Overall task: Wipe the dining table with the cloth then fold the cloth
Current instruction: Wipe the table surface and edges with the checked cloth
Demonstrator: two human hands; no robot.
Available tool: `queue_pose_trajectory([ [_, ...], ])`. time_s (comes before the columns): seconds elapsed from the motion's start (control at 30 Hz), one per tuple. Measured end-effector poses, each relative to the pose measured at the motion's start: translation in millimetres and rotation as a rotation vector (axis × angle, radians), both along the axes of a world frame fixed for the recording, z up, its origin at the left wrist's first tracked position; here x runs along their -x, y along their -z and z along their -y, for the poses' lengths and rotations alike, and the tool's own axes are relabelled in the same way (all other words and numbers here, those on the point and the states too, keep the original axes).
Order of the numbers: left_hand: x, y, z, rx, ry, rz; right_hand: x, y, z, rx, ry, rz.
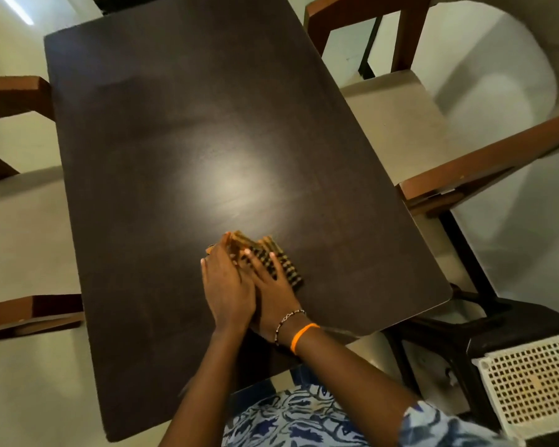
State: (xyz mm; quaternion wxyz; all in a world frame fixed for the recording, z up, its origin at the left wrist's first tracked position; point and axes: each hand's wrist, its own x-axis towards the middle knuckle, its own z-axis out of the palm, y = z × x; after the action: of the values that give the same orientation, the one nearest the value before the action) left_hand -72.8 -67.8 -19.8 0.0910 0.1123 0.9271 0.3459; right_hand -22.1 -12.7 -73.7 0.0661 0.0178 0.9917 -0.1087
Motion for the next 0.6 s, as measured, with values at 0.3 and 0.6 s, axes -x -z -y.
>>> queue_pose_trajectory([
  [0.3,-5.4,5.9,-32.7,0.087,-0.009,0.016,-16.8,-6.2,-154.2,0.023,0.318,-0.071],
  [0.6,-12.9,13.3,-37.9,0.206,0.133,-0.025,20.9,-6.3,-223.4,-0.020,0.561,-0.065],
])
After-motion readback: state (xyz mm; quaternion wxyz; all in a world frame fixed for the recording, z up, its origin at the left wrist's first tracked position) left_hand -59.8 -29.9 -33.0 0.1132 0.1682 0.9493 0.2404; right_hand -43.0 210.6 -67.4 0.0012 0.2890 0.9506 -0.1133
